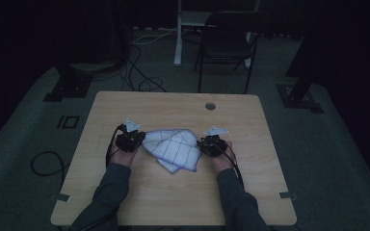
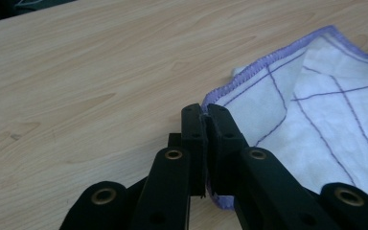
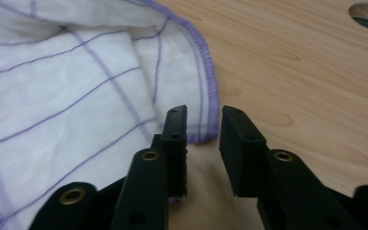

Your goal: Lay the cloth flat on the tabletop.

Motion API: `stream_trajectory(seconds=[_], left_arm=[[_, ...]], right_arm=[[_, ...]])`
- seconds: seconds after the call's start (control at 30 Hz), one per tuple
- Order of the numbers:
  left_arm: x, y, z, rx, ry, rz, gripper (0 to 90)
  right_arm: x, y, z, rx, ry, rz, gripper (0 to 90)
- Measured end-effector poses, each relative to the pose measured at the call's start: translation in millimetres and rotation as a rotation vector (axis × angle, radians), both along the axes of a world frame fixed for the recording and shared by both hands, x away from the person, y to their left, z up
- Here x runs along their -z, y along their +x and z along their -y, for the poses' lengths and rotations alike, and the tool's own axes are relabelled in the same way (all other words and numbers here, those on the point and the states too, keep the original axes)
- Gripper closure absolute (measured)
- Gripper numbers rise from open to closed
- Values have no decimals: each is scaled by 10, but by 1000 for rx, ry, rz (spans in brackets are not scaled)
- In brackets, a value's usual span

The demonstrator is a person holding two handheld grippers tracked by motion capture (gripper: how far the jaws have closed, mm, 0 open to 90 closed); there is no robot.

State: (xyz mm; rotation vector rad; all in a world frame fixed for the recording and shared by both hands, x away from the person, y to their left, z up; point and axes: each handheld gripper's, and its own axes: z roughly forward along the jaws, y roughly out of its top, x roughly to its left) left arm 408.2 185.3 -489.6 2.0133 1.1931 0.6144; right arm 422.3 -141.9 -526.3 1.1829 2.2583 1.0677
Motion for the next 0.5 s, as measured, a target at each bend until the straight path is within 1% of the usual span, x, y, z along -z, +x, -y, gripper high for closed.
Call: stream_trajectory(seconds=[0.03, 0.07, 0.17, 0.2, 0.27, 0.3, 0.33, 0.43, 0.5], left_arm=[[25, 17, -28, -8, -2, -7, 871], [36, 24, -40, -12, -3, -10, 870], [72, 47, -70, -19, -5, -21, 867], [84, 55, -79, -19, -3, -26, 866], [107, 68, -91, -23, -6, -30, 861], [115, 74, -101, -27, -5, -32, 858], [120, 79, -114, -31, -7, -32, 849], [106, 79, -151, -40, -21, -33, 807], [73, 61, -168, -49, -28, -23, 766]], right_arm=[[12, 40, -11, 6, 4, -7, 681], [37, 124, -14, 8, 32, -41, 669], [62, 174, -25, -7, 57, -68, 680], [72, 178, -30, -9, 59, -78, 697], [92, 181, -32, -22, 63, -92, 803], [93, 174, -34, -18, 58, -90, 858], [88, 170, -34, -18, 54, -87, 890], [41, 153, -37, -29, 48, -64, 897], [11, 139, -41, -31, 50, -53, 897]])
